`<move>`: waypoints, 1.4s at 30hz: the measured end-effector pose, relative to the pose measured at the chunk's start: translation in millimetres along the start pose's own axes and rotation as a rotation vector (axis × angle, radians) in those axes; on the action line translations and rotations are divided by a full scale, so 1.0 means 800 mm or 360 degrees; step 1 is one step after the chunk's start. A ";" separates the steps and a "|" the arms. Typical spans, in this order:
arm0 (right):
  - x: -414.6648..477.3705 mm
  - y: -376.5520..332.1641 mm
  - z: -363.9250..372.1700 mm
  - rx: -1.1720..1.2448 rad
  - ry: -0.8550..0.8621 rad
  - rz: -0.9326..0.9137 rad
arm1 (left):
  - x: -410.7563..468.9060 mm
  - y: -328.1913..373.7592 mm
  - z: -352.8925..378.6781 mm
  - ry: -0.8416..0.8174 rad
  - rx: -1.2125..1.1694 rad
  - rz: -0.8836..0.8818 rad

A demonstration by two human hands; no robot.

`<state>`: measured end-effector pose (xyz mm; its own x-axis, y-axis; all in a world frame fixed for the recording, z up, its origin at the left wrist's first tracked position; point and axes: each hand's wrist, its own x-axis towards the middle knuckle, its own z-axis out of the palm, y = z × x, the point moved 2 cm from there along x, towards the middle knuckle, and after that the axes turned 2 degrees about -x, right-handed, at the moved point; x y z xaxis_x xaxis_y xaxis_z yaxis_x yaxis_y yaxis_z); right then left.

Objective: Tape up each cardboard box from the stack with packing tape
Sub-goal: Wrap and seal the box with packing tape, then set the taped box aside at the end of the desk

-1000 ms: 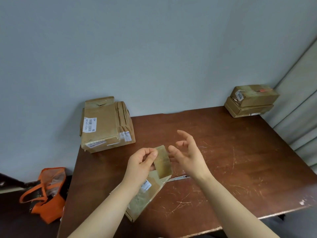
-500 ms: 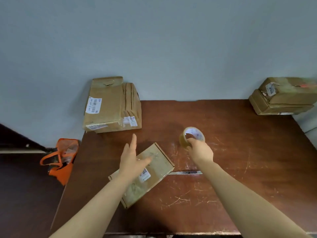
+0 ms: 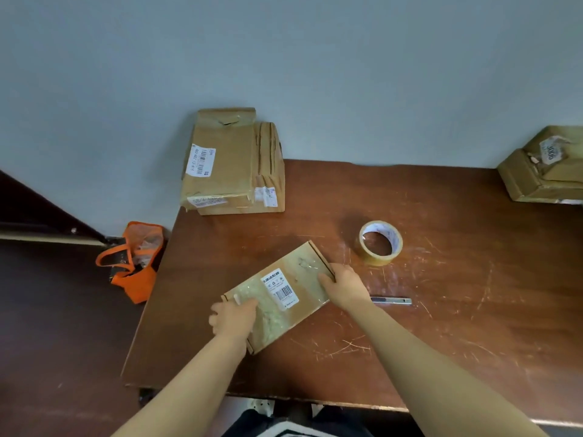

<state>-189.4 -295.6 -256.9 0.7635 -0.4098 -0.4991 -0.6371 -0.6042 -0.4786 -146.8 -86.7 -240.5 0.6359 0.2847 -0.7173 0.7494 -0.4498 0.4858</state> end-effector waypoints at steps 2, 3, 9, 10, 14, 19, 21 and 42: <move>-0.005 -0.001 -0.002 0.0177 0.0101 0.0020 | 0.005 -0.002 -0.007 -0.0054 -0.0216 0.0030; -0.010 -0.001 -0.008 0.0330 0.0198 0.0052 | 0.005 0.001 -0.009 -0.0079 -0.0290 0.0094; -0.054 -0.009 -0.034 0.1204 0.0491 0.0273 | -0.012 0.037 -0.004 -0.0242 -0.0107 0.0675; -0.062 -0.011 -0.037 0.1214 0.0555 0.0272 | -0.016 0.043 -0.002 -0.0230 0.0016 0.0796; -0.094 0.000 -0.056 0.1223 0.0800 0.0346 | -0.032 0.061 0.016 -0.0199 0.0423 0.1080; -0.122 0.039 -0.089 0.1288 0.1042 0.0411 | -0.063 0.093 0.045 -0.0269 0.0397 0.1226; -0.126 0.054 -0.101 0.1338 0.1072 0.0415 | -0.075 0.111 0.058 -0.0308 0.0378 0.1251; -0.084 0.249 -0.287 0.2170 0.0966 0.0378 | -0.218 0.210 0.285 -0.0975 -0.0025 0.1104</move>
<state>-343.3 -545.2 -152.5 0.3411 -0.8216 -0.4567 -0.0956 0.4530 -0.8864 -173.8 -404.4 -147.8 0.7380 -0.5433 -0.4002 0.2427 -0.3397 0.9087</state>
